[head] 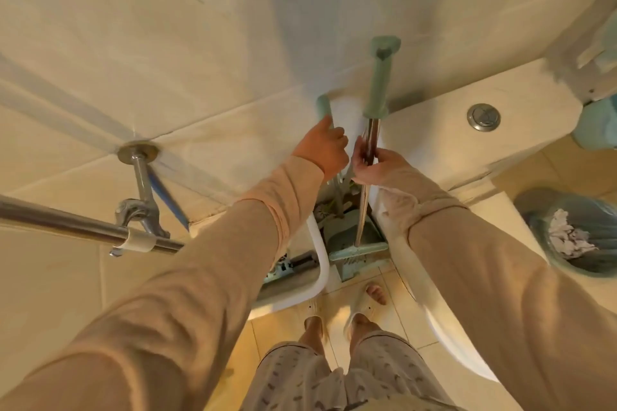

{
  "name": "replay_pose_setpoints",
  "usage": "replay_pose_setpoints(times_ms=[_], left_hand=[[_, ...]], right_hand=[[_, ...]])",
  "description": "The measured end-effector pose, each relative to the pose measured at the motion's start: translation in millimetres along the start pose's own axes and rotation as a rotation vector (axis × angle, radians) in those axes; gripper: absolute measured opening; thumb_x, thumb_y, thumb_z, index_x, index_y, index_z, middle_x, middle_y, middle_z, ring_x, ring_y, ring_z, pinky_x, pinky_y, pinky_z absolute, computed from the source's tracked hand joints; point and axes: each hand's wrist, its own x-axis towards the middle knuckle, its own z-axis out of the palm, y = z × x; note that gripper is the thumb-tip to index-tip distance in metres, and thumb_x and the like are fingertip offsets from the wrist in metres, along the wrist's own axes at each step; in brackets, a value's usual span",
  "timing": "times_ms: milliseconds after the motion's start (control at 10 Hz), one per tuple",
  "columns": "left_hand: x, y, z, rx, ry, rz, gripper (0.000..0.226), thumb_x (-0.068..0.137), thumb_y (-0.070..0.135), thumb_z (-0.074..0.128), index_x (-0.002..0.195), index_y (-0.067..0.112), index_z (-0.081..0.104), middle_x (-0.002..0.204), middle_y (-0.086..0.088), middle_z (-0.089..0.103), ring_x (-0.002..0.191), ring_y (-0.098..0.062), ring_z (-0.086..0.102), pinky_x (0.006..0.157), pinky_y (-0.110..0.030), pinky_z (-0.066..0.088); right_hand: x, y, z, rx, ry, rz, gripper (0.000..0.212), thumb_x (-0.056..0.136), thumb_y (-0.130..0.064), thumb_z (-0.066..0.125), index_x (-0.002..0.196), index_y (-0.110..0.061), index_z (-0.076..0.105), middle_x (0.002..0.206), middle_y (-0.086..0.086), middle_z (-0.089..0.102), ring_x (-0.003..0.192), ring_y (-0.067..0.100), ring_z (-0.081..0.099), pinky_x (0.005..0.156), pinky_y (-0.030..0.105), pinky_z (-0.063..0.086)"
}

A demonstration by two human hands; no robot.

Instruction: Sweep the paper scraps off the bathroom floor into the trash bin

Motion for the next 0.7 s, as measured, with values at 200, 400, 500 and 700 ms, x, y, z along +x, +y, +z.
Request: replay_pose_setpoints(times_ms=[200, 400, 500, 700], left_hand=[[5.1, 2.8, 1.7, -0.193, 0.072, -0.064, 0.028, 0.090, 0.011, 0.055, 0.117, 0.011, 0.061, 0.122, -0.005, 0.059, 0.124, -0.027, 0.043, 0.108, -0.042, 0.027], [4.7, 0.4, 5.0, -0.140, 0.127, -0.045, 0.026, 0.090, 0.018, 0.057, 0.115, 0.017, 0.064, 0.122, 0.001, 0.059, 0.126, -0.021, 0.044, 0.109, -0.037, 0.030], [2.1, 1.2, 11.5, -0.055, 0.231, -0.049, 0.027, 0.091, 0.020, 0.057, 0.118, 0.020, 0.062, 0.130, 0.002, 0.055, 0.133, -0.019, 0.040, 0.111, -0.036, 0.031], [-30.0, 25.5, 42.5, -0.156, 0.260, -0.003, 0.067, 0.093, 0.001, 0.046, 0.150, 0.015, 0.013, 0.160, -0.005, 0.001, 0.147, -0.025, -0.003, 0.114, -0.051, -0.008]], right_hand=[[18.7, -10.2, 4.8, -0.123, -0.074, 0.024, 0.032, 0.099, -0.009, 0.039, 0.075, 0.006, 0.054, 0.076, 0.017, 0.054, 0.098, 0.016, 0.057, 0.102, 0.020, 0.047], [15.5, -20.7, -14.4, -0.578, -0.070, -0.028, 0.024, 0.098, -0.023, 0.043, 0.095, -0.001, 0.051, 0.082, 0.013, 0.056, 0.068, 0.023, 0.062, 0.044, 0.031, 0.057], [-1.6, -28.2, -35.2, -0.848, -0.045, -0.128, 0.021, 0.097, -0.018, 0.045, 0.086, -0.002, 0.051, 0.080, 0.014, 0.055, 0.058, 0.024, 0.066, 0.043, 0.027, 0.058], [-44.7, -39.2, -111.4, -1.245, 0.084, -0.249, 0.012, 0.096, -0.010, 0.045, 0.086, -0.007, 0.051, 0.054, 0.007, 0.063, 0.051, 0.019, 0.065, 0.061, 0.032, 0.052]])
